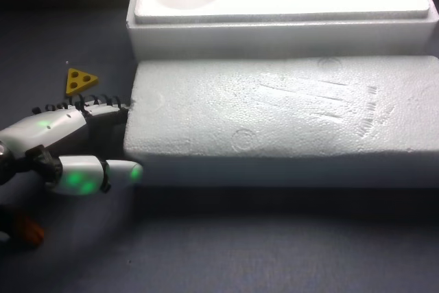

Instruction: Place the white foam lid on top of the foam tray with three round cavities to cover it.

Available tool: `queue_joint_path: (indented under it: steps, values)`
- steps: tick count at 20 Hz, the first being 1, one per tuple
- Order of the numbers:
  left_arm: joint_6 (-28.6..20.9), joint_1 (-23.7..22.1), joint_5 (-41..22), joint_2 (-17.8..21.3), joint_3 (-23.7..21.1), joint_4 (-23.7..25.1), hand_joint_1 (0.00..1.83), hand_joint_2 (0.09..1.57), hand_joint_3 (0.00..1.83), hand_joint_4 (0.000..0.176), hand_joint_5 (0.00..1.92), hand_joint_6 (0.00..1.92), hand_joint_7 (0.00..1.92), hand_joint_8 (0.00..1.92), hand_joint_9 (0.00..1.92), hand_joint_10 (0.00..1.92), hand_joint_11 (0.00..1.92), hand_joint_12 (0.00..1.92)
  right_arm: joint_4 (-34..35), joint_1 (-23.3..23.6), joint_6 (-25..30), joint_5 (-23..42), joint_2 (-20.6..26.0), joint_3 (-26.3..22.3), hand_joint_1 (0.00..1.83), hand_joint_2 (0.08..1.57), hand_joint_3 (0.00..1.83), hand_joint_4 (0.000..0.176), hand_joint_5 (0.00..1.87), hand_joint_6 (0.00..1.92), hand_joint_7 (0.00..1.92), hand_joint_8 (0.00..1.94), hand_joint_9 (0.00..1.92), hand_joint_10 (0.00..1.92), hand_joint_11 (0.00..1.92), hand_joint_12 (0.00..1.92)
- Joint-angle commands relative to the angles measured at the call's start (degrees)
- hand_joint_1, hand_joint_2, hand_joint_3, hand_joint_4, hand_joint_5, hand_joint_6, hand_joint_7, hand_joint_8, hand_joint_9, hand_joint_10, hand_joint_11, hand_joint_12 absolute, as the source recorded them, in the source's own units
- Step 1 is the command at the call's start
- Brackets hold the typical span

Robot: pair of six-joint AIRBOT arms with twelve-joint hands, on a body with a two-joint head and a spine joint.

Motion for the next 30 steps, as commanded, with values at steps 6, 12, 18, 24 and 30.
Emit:
queue_joint_path:
  steps: [6, 12, 18, 24, 30]
  values:
    - [-1.88, -0.55, -7.04, -1.70, 0.33, -0.02, 0.41, 1.23, 0.00, 0.000, 0.32, 0.00, 0.17, 0.00, 0.11, 0.00, 0.00, 0.16, -0.67, 0.33, 0.92, 6.53, 0.40, 0.27, 0.47, 1.23, 0.00, 0.000, 0.37, 0.04, 0.31, 0.01, 0.28, 0.09, 0.00, 1.53]
    - [-2.54, 0.16, -8.88, -0.60, -1.10, 0.96, 0.45, 1.19, 0.00, 0.000, 0.30, 0.00, 0.15, 0.00, 0.10, 0.00, 0.00, 0.08, -2.51, 0.00, 1.97, 7.66, 1.64, -1.22, 0.53, 1.25, 0.00, 0.000, 0.35, 0.02, 0.33, 0.01, 0.33, 0.15, 0.00, 1.53]
    - [-3.20, 1.98, -12.43, 1.56, -3.95, 1.62, 0.37, 1.18, 0.00, 0.000, 0.29, 0.00, 0.13, 0.00, 0.10, 0.01, 0.00, 0.04, -5.04, -0.05, 2.36, 9.49, 4.20, -4.07, 0.51, 1.25, 0.00, 0.000, 0.35, 0.04, 0.34, 0.00, 0.15, 0.71, 0.00, 1.66]
    - [-3.92, 2.71, -16.17, 4.61, -7.31, 3.21, 0.36, 1.19, 0.00, 0.000, 0.29, 0.00, 0.12, 0.00, 0.11, 0.00, 0.00, 0.09, -7.87, -1.09, 3.47, 12.41, 7.44, -7.55, 0.41, 1.25, 0.00, 0.000, 0.37, 0.07, 0.37, 0.01, 0.16, 0.80, 0.00, 1.74]
    - [-4.64, 4.03, -20.01, 7.51, -10.57, 4.29, 0.28, 1.19, 0.00, 0.000, 0.25, 0.00, 0.08, 0.00, 0.06, 0.00, 0.00, 0.00, -9.90, -3.28, 4.96, 16.60, 10.86, -10.91, 0.43, 1.26, 0.00, 0.000, 0.30, 0.19, 0.27, 0.00, 0.08, 0.81, 0.00, 1.72]
